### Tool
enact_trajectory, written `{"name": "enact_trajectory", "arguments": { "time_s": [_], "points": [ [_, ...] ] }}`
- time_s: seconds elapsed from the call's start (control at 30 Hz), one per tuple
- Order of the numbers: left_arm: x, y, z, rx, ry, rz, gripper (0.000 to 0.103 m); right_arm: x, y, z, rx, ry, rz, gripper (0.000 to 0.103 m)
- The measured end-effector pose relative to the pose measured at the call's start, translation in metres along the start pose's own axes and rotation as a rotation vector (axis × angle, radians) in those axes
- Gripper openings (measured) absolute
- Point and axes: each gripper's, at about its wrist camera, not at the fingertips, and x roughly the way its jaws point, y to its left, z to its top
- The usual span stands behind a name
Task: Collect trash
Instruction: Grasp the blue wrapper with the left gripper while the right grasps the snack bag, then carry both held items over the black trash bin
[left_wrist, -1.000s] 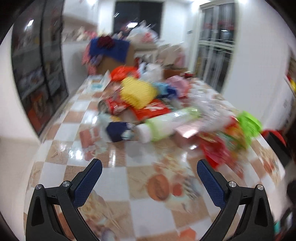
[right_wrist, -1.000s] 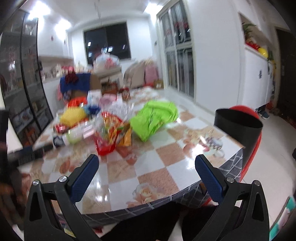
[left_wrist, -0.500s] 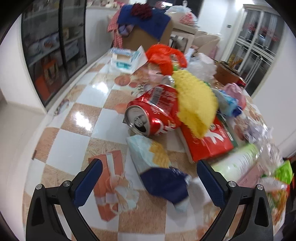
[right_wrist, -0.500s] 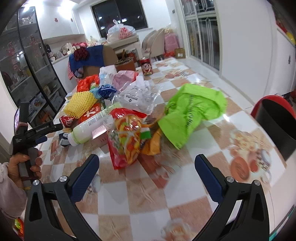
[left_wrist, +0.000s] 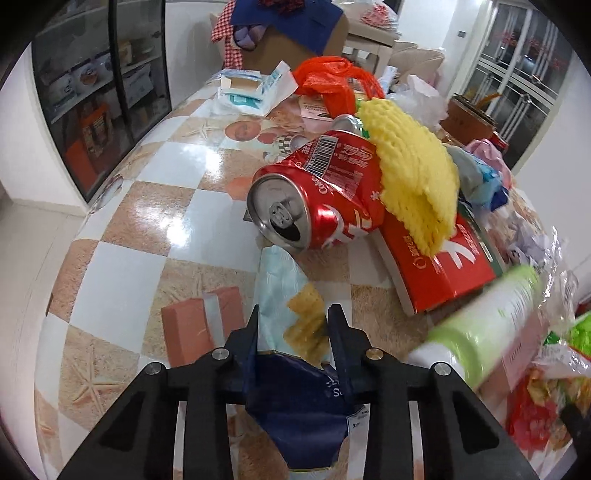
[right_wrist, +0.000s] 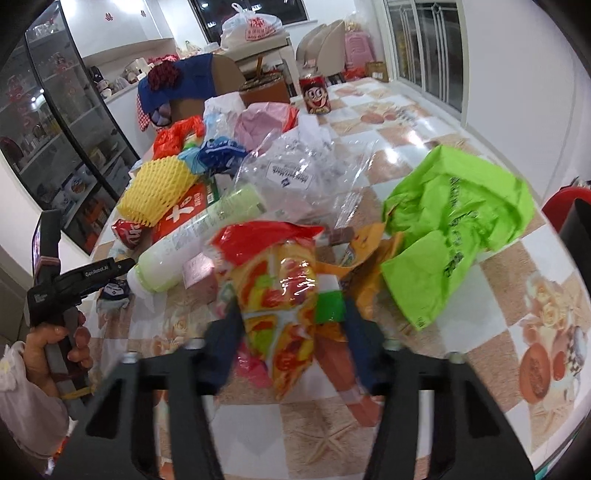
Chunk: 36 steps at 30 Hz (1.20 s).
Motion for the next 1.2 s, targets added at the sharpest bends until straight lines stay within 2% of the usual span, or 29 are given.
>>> {"name": "enact_trajectory", "arguments": {
  "time_s": [0.07, 0.1, 0.17, 0.47, 0.7, 0.97, 1.2],
  "points": [
    [-0.009, 0.002, -0.005, 0.026, -0.023, -0.002, 0.103, -0.004, 0.001, -0.002, -0.006, -0.010, 0.012, 0.037],
    [-0.015, 0.001, -0.008, 0.044, -0.039, -0.013, 0.103, -0.007, 0.001, -0.003, -0.007, -0.016, 0.025, 0.029],
    [-0.026, 0.003, -0.013, 0.059, -0.060, -0.029, 0.103, -0.012, 0.001, -0.004, 0.000, -0.020, 0.052, 0.023],
    [-0.086, -0.011, -0.037, 0.200, -0.156, -0.110, 0.103, -0.053, 0.001, -0.010, -0.005, -0.098, 0.140, 0.023],
    [-0.115, -0.042, -0.048, 0.244, -0.179, -0.183, 0.103, -0.087, -0.026, -0.020, 0.052, -0.149, 0.150, 0.023],
    [-0.167, -0.115, -0.058, 0.373, -0.234, -0.325, 0.103, -0.131, -0.080, -0.031, 0.123, -0.225, 0.096, 0.023],
    [-0.195, -0.216, -0.067, 0.521, -0.236, -0.478, 0.103, -0.170, -0.143, -0.035, 0.213, -0.300, 0.020, 0.023]
  ]
}}
